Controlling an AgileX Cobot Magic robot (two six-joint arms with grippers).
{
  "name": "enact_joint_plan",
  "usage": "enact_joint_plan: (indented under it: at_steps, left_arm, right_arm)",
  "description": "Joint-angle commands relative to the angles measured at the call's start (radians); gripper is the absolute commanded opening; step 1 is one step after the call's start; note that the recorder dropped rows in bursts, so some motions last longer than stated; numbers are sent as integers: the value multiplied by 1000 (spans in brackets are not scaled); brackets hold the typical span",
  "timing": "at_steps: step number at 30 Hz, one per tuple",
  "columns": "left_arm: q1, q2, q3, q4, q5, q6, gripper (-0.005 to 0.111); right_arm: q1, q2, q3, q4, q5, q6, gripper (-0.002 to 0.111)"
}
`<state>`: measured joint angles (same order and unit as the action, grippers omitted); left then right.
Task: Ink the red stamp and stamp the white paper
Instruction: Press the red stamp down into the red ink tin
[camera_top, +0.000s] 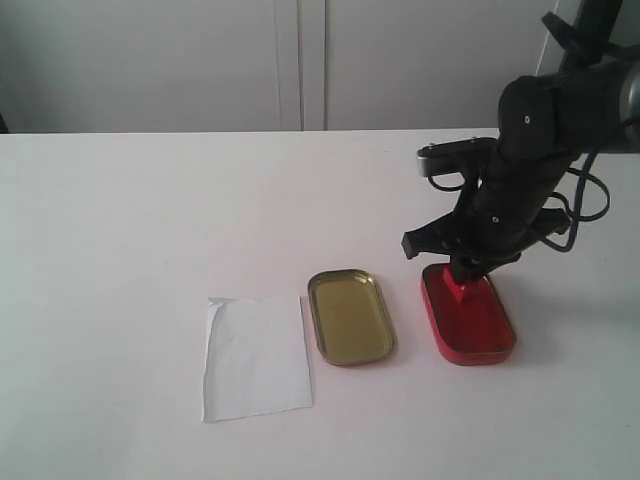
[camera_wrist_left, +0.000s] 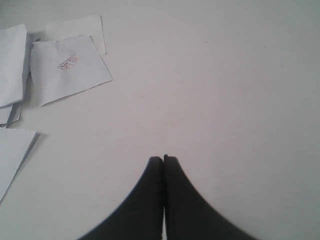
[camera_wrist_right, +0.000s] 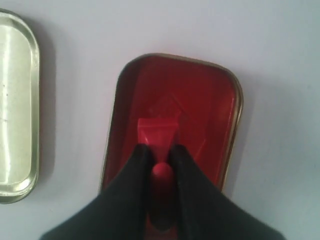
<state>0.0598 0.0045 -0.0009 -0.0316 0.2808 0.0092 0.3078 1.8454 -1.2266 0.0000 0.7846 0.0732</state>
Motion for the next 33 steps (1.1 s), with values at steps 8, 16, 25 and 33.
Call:
enact_joint_plan:
  at_steps: [8,16,25,33]
  left_arm:
    - [-3,-5,1,-5,-4,-9,0]
    - [-3,-5,1,-5,-4,-9,0]
    - [-3,-5,1,-5,-4,-9,0]
    - [-3,-5,1,-5,-4,-9,0]
  right_arm:
    - [-11,-6,31,-45,-38,87,0]
    - [-11,20,31,-45,-56,98,0]
    - [-11,47,31,-45,-82,98,0]
    - [-11,102,31,-45,-87,98,0]
